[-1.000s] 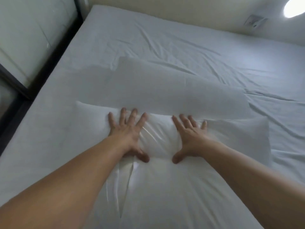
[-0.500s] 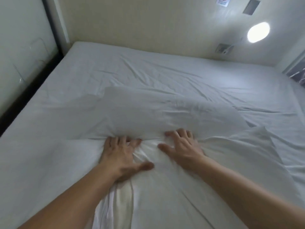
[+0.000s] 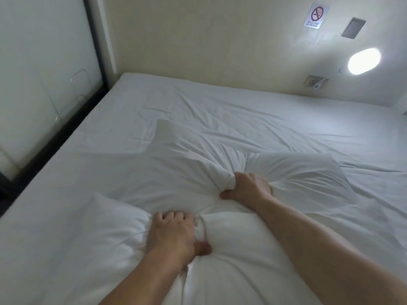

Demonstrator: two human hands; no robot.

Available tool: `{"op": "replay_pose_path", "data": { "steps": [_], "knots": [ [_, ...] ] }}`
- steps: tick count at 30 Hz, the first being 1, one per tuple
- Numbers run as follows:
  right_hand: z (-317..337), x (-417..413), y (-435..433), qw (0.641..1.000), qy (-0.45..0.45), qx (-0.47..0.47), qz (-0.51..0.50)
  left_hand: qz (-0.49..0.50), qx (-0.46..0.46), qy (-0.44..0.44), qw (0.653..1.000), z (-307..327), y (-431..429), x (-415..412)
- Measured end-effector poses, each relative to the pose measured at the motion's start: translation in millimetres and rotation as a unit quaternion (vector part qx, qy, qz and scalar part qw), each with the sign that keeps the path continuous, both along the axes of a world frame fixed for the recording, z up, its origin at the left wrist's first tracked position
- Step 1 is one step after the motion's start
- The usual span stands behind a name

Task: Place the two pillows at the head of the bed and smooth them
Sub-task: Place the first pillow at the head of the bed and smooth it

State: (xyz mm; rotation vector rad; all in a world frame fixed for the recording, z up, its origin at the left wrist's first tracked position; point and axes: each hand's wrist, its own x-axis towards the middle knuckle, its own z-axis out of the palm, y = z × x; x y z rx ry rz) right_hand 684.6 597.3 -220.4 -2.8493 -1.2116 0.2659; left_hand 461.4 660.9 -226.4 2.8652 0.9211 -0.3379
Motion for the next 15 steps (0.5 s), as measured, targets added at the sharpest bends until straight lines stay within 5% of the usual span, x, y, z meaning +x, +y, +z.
{"op": "replay_pose_path", "data": {
  "steps": [6,15],
  "knots": [
    [85.1,20.2,-19.7,0.989,-0.128,-0.051,0.056,-0.014,0.038,-0.035,0.999,37.8,-8.4,-6.0],
    [189.9,124.7,-123.2,0.968,-0.226,-0.043,-0.106,0.01,0.063,-0.052,0.997,52.1,-12.8,-9.5]
  ]
}}
